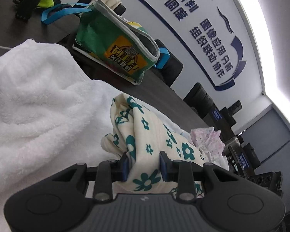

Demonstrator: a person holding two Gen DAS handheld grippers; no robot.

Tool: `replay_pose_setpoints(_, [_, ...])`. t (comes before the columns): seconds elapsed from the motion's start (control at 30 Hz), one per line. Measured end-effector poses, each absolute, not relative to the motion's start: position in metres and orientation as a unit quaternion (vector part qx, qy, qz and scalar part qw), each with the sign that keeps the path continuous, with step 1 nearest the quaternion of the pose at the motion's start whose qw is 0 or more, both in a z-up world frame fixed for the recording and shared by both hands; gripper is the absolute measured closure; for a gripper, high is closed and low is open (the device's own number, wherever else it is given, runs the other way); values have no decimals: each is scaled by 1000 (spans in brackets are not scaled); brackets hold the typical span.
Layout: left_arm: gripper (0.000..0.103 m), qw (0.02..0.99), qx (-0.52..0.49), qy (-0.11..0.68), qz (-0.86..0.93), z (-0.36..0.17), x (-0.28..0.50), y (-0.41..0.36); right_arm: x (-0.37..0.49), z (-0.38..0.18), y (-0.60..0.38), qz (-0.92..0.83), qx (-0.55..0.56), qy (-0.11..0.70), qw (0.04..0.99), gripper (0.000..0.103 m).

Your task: Fold clothes

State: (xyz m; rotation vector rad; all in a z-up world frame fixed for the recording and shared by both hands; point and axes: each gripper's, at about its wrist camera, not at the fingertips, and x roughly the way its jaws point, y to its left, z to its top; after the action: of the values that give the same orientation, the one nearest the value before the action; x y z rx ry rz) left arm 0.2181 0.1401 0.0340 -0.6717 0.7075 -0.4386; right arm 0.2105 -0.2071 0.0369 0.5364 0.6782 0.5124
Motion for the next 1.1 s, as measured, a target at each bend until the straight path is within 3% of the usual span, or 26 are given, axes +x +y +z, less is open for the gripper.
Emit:
replay_pose_setpoints(0.2, [72, 872, -302, 335, -191, 26, 218, 147, 219, 33, -197, 248, 243, 329, 878, 76])
replay_pose_setpoints(0.3, [62, 882, -269, 343, -176, 10, 216, 144, 225, 22, -185, 245, 218, 355, 875, 74])
replay_pose_setpoints(0.33, [52, 889, -258, 338, -169, 11, 214, 143, 227, 16, -182, 237, 211, 366, 875, 67])
replay_pose_setpoints(0.37, [48, 899, -247, 325, -159, 19, 210, 143, 226, 15, -181, 229, 199, 365, 880, 53])
replay_pose_setpoints(0.43, [51, 917, -224, 298, -139, 35, 202, 143, 222, 16, -180, 212, 174, 354, 894, 40])
replay_pose_setpoints(0.5, [56, 934, -201, 271, -119, 51, 194, 143, 214, 32, -178, 196, 144, 319, 916, 39])
replay_pose_setpoints(0.57, [67, 953, -164, 234, -103, 72, 184, 133, 205, 49, -177, 180, 114, 279, 936, 46])
replay_pose_setpoints(0.6, [68, 961, -144, 214, -95, 83, 179, 127, 201, 58, -176, 172, 98, 259, 945, 52])
replay_pose_setpoints(0.67, [81, 963, -130, 217, -94, 93, 185, 114, 201, 69, -165, 168, 70, 240, 954, 76])
replay_pose_setpoints(0.73, [88, 961, -103, 237, -97, 85, 199, 95, 208, 70, -152, 179, 59, 242, 952, 85])
replay_pose_setpoints(0.93, [93, 959, -72, 261, -85, 18, 207, 74, 229, 34, -109, 173, -3, 272, 947, 85])
replay_pose_setpoints(1.1, [91, 954, -102, 266, -92, 24, 204, 92, 234, 23, -108, 167, -20, 265, 949, 85])
